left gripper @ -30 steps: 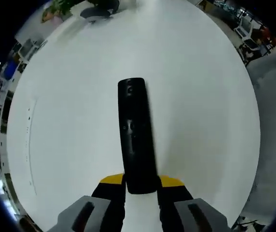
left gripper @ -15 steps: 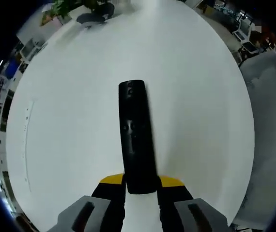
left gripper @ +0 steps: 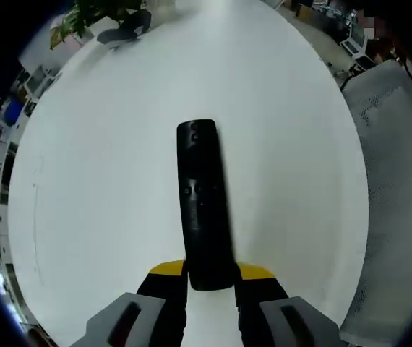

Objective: Press the specified remote control buttons in sequence, fully releasing each button before pressing the next.

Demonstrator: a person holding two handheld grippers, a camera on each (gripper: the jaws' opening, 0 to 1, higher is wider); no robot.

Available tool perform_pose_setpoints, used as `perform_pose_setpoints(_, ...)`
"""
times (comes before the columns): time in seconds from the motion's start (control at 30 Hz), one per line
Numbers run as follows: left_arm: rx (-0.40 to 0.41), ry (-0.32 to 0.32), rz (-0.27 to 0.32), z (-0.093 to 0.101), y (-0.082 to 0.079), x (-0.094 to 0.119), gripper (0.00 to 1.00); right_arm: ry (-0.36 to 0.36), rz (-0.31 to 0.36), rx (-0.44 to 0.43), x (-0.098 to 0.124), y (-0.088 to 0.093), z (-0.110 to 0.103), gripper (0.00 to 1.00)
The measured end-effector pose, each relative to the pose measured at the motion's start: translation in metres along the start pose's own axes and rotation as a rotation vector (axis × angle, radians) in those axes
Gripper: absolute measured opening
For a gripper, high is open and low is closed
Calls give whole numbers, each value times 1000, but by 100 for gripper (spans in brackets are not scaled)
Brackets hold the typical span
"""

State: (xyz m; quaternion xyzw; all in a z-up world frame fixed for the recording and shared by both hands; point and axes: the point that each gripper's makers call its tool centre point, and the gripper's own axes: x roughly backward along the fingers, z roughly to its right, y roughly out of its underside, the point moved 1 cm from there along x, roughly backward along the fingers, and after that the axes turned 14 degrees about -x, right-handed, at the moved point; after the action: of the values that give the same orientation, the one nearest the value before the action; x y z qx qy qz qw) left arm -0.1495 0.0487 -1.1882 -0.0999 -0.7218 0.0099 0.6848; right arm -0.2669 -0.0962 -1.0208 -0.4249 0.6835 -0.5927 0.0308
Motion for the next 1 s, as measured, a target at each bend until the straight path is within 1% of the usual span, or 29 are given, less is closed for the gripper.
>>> perform_pose_setpoints(0.27, 26, -3, 0, 10, -4, -1, 24, -8, -4, -1, -1, 3, -3, 4)
perform_pose_setpoints(0.33, 35, -3, 3, 12, -5, 0, 24, -15, -12, -2, -2, 4, -4, 0)
perform_pose_setpoints(0.37, 40, -4, 6, 13, -5, 0, 24, -20, -24, -13, -3, 6, -4, 0)
perform_pose_setpoints(0.43, 62, -8, 9, 14, -6, 0, 24, -17, -22, -17, -3, 8, -3, 0)
perform_pose_setpoints(0.6, 71, -10, 27, 19, -8, 0, 24, -16, -32, -33, -3, 11, -1, 0)
perform_pose_setpoints(0.77, 66, -12, 51, 27, -12, 0, 24, -17, -35, -34, -5, 11, 0, 3)
perform_pose_setpoints(0.9, 71, -15, 56, 34, -17, 0, 24, -20, -63, -50, -8, 20, 1, 2)
perform_pose_setpoints(1.0, 67, -15, 65, 41, -20, 0, 24, -24, -70, -48, -9, 21, 0, 3)
